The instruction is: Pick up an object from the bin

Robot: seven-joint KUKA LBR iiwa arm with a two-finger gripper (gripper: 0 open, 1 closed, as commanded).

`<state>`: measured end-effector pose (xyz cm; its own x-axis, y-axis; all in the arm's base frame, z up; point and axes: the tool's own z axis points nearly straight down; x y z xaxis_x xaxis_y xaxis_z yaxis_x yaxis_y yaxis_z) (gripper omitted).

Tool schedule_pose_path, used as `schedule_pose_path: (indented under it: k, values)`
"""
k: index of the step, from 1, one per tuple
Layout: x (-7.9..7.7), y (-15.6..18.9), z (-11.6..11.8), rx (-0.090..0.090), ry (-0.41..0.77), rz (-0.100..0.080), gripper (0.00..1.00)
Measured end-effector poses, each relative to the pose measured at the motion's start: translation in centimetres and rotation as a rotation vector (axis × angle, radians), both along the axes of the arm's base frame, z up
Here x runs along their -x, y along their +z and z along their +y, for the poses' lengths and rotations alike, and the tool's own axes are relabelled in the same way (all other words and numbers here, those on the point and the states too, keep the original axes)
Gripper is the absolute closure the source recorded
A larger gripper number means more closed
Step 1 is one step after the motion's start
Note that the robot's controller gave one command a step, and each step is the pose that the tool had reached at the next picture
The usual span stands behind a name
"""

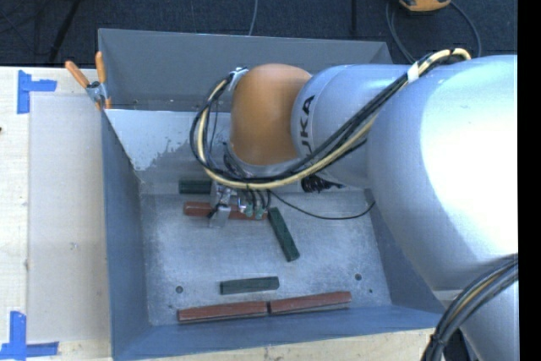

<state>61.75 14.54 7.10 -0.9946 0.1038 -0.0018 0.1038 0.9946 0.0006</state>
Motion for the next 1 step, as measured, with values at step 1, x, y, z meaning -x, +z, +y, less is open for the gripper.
schedule_pose_path:
  k: [1]
  values:
    - [1.55, 6.22, 0.01, 0.001, -0.038, 0.008, 1.0]
